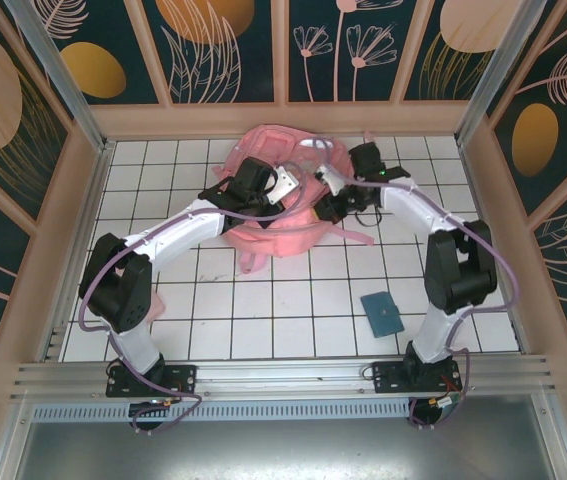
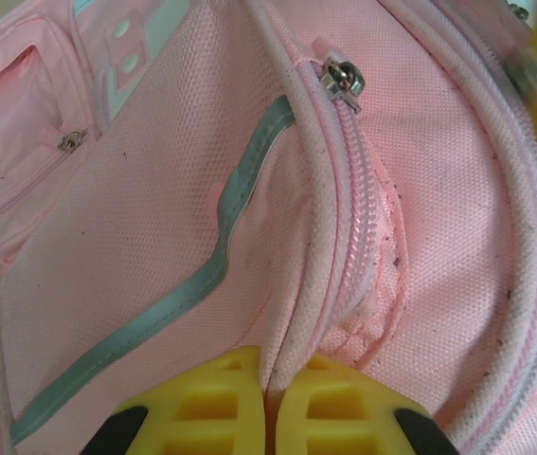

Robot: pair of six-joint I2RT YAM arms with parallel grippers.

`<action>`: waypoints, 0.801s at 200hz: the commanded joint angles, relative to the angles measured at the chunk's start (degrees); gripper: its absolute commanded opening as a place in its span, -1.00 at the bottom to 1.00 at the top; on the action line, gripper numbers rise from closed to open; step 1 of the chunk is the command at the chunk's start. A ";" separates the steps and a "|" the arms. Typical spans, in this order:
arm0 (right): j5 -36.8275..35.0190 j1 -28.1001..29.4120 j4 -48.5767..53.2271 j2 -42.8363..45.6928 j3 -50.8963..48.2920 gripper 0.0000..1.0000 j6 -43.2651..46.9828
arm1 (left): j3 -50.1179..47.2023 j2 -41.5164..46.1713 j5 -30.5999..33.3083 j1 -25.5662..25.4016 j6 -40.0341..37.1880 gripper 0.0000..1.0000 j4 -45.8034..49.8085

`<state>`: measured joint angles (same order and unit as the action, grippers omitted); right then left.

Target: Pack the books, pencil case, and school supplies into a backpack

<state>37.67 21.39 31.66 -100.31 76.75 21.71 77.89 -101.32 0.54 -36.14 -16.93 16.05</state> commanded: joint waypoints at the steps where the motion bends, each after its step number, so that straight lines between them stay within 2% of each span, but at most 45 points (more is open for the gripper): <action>1: 3.58 6.72 -5.56 7.13 -5.85 -1.00 -7.64 | 0.69 -0.97 1.77 0.49 5.59 -1.00 -8.66; 10: 3.10 8.29 -7.85 9.38 -8.66 -0.96 -10.40 | 0.54 -1.06 1.66 0.54 5.92 -1.00 -9.13; 21: -0.21 8.93 -11.38 12.28 -12.19 -0.66 -16.02 | 0.03 -0.90 1.52 0.52 6.14 -1.00 -9.61; 46: -9.77 6.29 -17.46 17.54 -17.74 -0.21 -27.79 | -2.10 0.48 0.26 0.52 5.73 -1.00 -10.83; 65: -12.65 4.58 -18.70 19.89 -18.96 -0.13 -31.25 | -2.83 1.31 -1.36 0.54 5.00 -1.00 -10.81; 88: -11.66 3.78 -19.91 19.97 -18.63 -0.07 -33.69 | -3.18 1.86 -1.72 0.49 5.03 -1.00 -10.78; 147: -10.85 4.46 -22.46 14.77 -17.60 -0.11 -39.87 | -3.53 2.26 -5.66 0.53 6.24 -1.00 -11.94; 154: -12.07 4.29 -22.95 14.20 -17.55 -0.10 -42.11 | -3.85 2.40 -5.78 0.54 6.77 -0.92 -12.41; 160: -13.15 4.07 -23.66 13.66 -17.52 -0.09 -44.59 | -3.97 2.61 -4.95 0.52 7.32 -0.72 -12.58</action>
<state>26.89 25.39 11.79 -85.23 58.46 -15.31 74.13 -101.41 -3.03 -36.23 -13.39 10.04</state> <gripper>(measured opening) 0.446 0.089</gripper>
